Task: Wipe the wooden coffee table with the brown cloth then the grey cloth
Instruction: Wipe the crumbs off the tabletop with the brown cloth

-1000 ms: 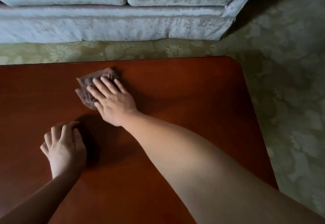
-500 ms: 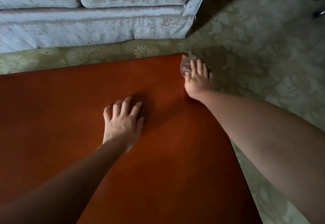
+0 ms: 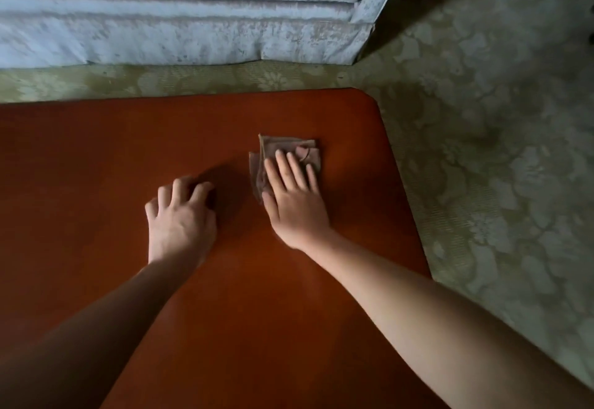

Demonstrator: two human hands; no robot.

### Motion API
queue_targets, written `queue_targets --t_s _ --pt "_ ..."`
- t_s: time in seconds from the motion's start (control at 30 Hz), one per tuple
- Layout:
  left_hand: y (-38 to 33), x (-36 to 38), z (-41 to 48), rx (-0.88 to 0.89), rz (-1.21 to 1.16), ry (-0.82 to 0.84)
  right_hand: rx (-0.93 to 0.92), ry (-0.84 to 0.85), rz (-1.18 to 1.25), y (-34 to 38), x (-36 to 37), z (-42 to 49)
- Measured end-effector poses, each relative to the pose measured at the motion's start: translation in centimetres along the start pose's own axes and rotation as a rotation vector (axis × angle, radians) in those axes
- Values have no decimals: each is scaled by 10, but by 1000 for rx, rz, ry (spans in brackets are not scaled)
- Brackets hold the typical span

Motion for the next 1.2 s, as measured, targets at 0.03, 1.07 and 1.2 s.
queue_targets --t_s 0.03,1.07,1.2 --pt "11 0 -8 -22 -1 -17 -42 27 -10 11 9 -27" --pt "195 9 -227 -231 -120 35 -164 172 -150 116 81 -221" --pt "223 11 -262 -249 -119 40 -624 382 -68 251 168 -343"
Point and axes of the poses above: each hand's wrist, its own z-axis towards the middle knuckle, its own x-axis out of the palm, y = z × x, the point moved 7 cm from there along z, towards the middle knuckle, and after that the axes turned 13 degrees about z, right-handed, at the moved point
